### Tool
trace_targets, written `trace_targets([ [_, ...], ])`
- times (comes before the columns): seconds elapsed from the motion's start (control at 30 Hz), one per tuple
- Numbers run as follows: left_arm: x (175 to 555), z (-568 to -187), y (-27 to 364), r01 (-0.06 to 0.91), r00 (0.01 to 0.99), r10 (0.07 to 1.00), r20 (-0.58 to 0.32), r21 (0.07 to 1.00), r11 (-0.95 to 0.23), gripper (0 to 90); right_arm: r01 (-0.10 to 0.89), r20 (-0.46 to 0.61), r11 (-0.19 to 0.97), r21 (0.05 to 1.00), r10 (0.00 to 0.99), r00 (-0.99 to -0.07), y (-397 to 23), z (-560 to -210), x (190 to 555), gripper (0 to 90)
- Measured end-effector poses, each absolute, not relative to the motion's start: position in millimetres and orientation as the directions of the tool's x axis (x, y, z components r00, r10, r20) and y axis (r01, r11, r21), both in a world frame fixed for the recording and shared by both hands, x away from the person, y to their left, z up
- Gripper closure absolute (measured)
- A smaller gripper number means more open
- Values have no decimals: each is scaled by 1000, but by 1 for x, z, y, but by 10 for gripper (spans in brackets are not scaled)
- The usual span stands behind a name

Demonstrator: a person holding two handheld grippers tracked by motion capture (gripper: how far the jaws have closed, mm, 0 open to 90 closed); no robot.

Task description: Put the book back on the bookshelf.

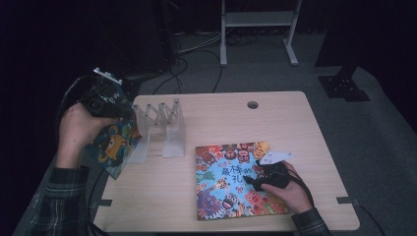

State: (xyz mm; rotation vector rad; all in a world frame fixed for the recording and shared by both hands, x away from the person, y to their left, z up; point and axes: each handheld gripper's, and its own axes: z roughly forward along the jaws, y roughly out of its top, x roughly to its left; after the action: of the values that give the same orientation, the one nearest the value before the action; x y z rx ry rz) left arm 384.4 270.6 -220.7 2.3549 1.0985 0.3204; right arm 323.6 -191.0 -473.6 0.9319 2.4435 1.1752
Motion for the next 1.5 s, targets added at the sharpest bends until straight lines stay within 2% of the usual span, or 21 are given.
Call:
trace_targets([
  [0.3,371,-269,249,602,692,722,-17,566,-564,593,447,30,456,770,674,-738,-196,-473,325,210],
  [0.67,364,-336,233,534,733,680,26,597,-598,320,458,27,451,766,690,-724,-203,-468,330,216],
  [0.97,353,-376,224,534,762,648,-17,584,-612,248,492,64,415,765,711,-700,-211,-463,338,234],
  [1.3,343,-412,207,514,794,608,-32,570,-641,158,493,30,415,765,741,-670,-218,-460,351,228],
  [1.37,343,-416,201,501,806,592,-25,561,-659,101,495,36,392,776,755,-655,-221,-459,354,234],
  [1.5,343,-420,194,480,821,570,-19,562,-674,72,510,20,395,764,775,-631,-226,-456,362,221],
])
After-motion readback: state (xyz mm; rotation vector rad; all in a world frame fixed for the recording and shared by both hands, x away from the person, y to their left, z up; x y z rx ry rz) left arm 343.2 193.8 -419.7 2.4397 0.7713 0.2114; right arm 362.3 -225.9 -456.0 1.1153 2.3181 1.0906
